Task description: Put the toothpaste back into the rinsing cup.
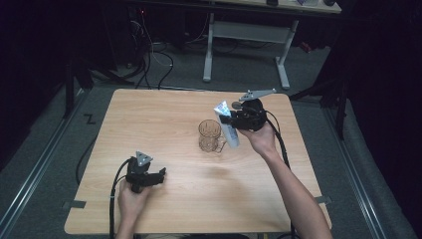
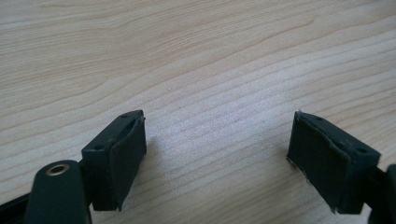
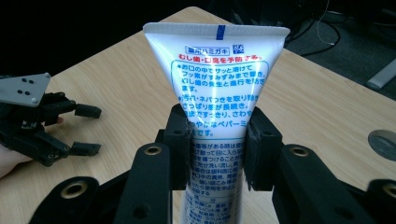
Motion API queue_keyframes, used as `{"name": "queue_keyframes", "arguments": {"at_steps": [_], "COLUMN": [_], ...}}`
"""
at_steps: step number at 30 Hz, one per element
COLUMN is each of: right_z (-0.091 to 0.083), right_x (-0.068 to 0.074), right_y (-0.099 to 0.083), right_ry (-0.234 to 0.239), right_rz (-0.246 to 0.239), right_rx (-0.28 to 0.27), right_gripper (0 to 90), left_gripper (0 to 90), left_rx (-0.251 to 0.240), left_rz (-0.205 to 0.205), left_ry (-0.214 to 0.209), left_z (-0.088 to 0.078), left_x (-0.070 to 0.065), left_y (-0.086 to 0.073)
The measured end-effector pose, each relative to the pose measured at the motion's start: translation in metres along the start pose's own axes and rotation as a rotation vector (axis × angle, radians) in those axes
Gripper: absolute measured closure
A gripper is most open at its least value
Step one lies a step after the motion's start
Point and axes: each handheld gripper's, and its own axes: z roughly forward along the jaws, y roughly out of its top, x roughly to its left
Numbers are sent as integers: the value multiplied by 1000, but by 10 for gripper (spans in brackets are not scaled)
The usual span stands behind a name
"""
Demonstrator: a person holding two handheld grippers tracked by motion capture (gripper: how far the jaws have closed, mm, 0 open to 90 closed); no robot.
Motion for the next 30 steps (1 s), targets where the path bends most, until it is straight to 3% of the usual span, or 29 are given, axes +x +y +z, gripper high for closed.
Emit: {"name": "queue_keyframes", "arguments": {"at_steps": [19, 30], "right_z": [24, 37], "right_x": [4, 4], "right_y": [26, 37], "right_ry": [-23, -46], "right_rz": [-6, -2], "right_rx": [-51, -51], "right_gripper": [669, 666], "left_gripper": [195, 196], "left_rx": [2, 1], "left_rz": [3, 6], "left_ry": [-2, -3], "left_z": [0, 0], "left_x": [0, 0], "left_y": [0, 0]}}
